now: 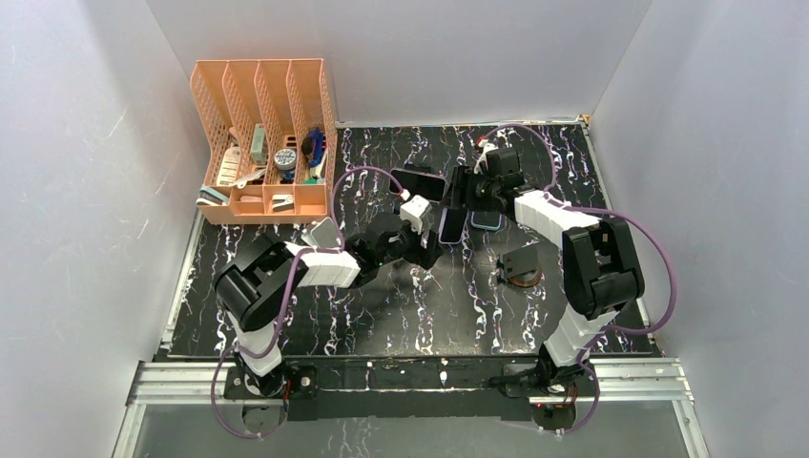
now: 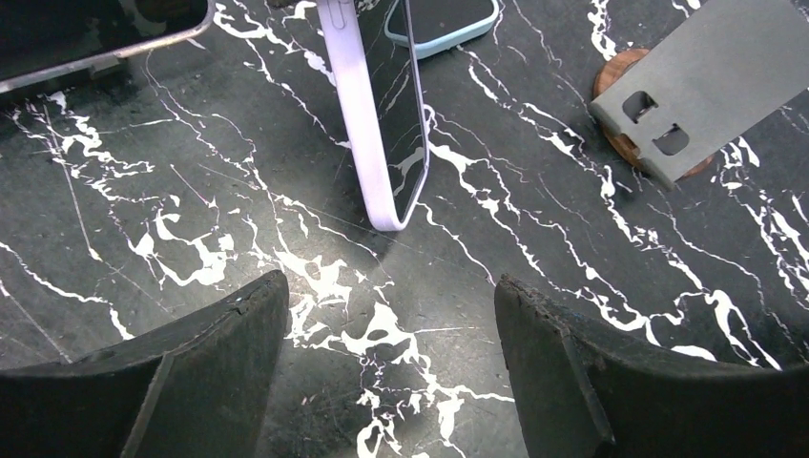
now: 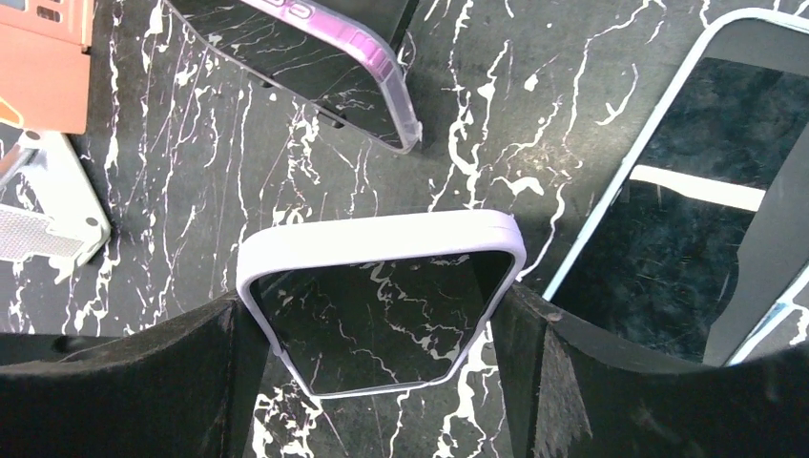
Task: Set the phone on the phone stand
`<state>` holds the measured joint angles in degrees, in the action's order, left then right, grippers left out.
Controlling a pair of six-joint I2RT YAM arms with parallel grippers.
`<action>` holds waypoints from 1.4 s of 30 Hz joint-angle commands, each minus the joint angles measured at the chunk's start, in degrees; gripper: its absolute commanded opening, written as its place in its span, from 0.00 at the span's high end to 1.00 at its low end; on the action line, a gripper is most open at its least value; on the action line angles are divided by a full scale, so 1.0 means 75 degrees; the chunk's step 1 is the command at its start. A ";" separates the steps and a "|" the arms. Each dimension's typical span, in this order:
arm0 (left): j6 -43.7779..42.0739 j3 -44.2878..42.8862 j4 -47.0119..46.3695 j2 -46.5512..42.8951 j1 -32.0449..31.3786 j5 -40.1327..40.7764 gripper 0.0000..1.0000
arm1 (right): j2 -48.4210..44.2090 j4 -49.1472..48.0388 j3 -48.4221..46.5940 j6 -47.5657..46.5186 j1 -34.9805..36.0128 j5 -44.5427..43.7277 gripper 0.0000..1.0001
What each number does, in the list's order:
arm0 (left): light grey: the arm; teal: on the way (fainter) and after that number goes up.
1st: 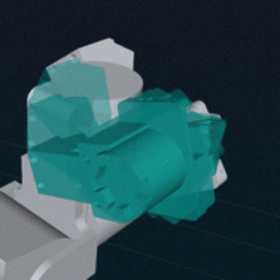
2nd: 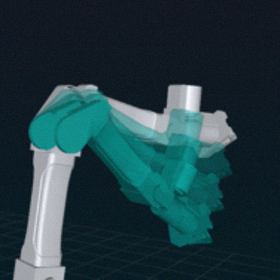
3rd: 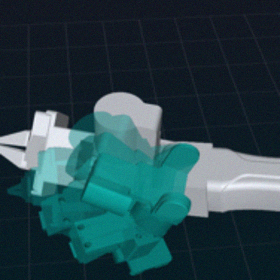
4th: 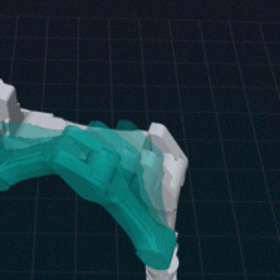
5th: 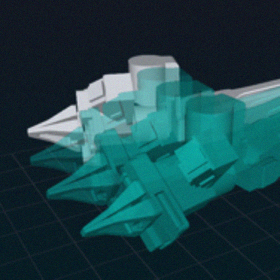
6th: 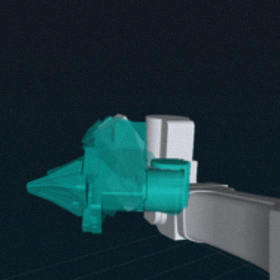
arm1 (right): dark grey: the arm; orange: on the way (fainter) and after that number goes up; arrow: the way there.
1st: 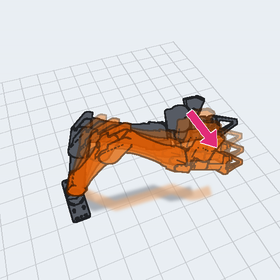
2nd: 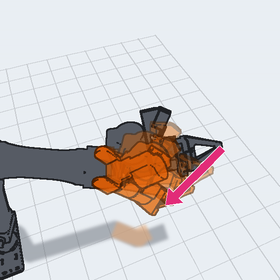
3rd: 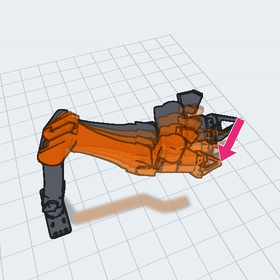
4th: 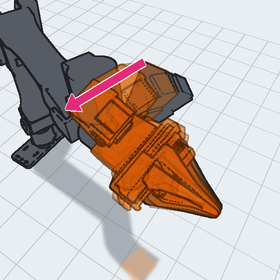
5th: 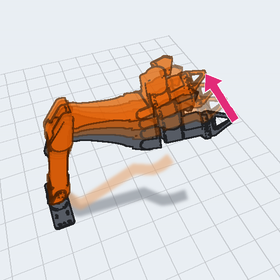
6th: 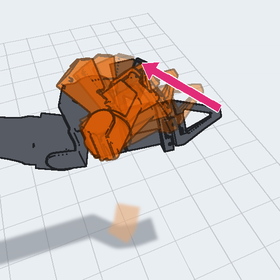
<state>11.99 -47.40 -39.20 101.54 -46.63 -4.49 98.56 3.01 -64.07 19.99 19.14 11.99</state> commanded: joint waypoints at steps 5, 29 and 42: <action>0.0176 0.0022 -0.1180 0.0375 0.0006 -0.0034 0.25 | -0.0424 -0.0771 0.0210 0.0396 0.0312 0.0479 0.52; 0.0325 0.0161 -0.1839 0.1044 0.0086 0.0170 0.59 | -0.0784 -0.1666 0.0844 0.0962 0.0460 0.1172 0.52; 0.0334 0.0298 -0.1698 0.0797 0.0481 -0.0627 1.00 | -0.0831 -0.1834 0.0987 0.0944 0.0461 0.1403 0.47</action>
<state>15.35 -46.46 -52.71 110.37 -44.21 -7.11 95.48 -6.13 -56.53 26.59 22.35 18.98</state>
